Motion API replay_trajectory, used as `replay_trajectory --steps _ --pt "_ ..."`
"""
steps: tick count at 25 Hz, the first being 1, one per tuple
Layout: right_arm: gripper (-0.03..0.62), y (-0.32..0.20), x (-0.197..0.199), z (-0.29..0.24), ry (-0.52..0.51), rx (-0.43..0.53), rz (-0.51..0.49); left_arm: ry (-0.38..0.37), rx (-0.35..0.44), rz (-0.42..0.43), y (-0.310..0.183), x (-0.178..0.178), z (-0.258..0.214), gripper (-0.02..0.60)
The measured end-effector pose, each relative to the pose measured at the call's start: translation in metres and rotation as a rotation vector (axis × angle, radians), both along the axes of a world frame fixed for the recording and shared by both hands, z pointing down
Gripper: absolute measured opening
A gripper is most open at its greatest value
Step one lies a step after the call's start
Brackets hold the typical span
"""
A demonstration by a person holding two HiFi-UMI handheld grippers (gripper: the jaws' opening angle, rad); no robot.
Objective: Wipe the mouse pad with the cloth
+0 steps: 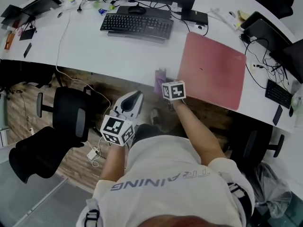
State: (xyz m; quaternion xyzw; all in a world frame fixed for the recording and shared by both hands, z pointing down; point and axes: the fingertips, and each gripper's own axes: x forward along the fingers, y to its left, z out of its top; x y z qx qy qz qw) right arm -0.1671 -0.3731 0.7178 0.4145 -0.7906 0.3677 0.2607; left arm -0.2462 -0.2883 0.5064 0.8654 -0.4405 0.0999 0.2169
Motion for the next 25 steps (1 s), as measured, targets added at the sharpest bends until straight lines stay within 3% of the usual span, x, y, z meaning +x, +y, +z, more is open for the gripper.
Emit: replay_trajectory --steps 4,10,25 --pt "0.1 -0.001 0.025 0.005 0.042 -0.023 0.037 0.022 -0.011 0.028 -0.001 0.008 0.003 0.048" --pt "0.1 0.008 0.096 0.007 0.04 -0.044 0.131 0.013 0.008 0.084 -0.006 0.049 -0.005 0.048" --pt "0.1 0.062 0.327 0.011 0.057 -0.065 0.29 0.02 0.031 0.243 0.0 0.244 -0.022 0.048"
